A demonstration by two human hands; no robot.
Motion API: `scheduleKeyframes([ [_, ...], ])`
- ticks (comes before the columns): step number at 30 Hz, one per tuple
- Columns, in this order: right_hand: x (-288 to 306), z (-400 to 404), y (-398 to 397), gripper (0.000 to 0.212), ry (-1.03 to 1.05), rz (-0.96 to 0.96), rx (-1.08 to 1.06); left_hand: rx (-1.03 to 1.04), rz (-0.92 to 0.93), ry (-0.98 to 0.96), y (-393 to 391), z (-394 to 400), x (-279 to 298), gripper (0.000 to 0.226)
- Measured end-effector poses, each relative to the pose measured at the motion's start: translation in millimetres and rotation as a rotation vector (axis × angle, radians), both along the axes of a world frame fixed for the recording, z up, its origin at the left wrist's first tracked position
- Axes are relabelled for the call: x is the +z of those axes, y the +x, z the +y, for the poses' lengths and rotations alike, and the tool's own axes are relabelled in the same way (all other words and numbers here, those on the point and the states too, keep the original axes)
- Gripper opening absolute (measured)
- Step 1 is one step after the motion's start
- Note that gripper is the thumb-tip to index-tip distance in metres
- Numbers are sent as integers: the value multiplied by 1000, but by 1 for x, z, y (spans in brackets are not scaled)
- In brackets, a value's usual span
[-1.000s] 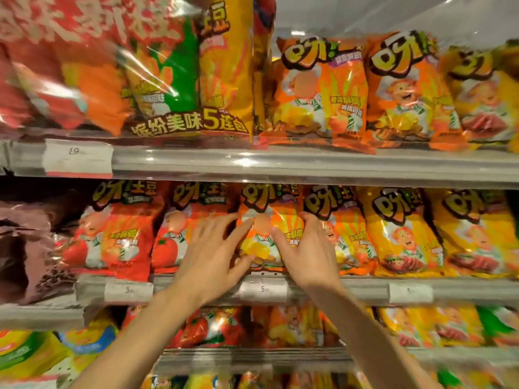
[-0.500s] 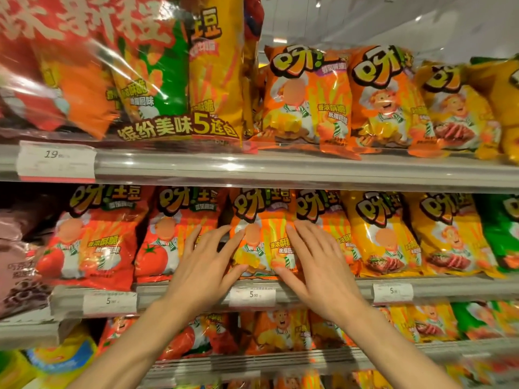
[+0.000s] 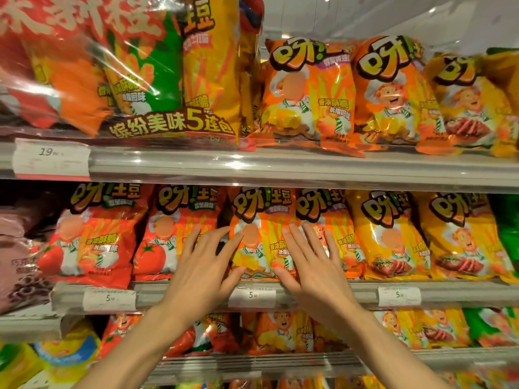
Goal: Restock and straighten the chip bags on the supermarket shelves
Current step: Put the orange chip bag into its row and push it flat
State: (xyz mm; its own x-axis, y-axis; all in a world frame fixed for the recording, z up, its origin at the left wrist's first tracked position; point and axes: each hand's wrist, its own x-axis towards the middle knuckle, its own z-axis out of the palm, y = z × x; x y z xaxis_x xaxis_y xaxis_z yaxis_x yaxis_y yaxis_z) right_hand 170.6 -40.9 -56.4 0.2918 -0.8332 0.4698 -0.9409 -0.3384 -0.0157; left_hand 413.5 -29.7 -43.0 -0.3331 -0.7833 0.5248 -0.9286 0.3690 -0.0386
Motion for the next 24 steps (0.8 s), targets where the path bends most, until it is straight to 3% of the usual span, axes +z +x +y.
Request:
scheduleKeyframes([
  [7, 2, 6, 0, 73, -87, -66, 63, -13, 74, -23, -4, 2, -3, 62],
  [13, 12, 6, 6, 64, -206, -283, 106, -3, 242, -42, -15, 4, -1, 53],
  [24, 32, 13, 41, 59, -154, -526, 63, 63, 576, -87, 4, 27, 14, 54],
])
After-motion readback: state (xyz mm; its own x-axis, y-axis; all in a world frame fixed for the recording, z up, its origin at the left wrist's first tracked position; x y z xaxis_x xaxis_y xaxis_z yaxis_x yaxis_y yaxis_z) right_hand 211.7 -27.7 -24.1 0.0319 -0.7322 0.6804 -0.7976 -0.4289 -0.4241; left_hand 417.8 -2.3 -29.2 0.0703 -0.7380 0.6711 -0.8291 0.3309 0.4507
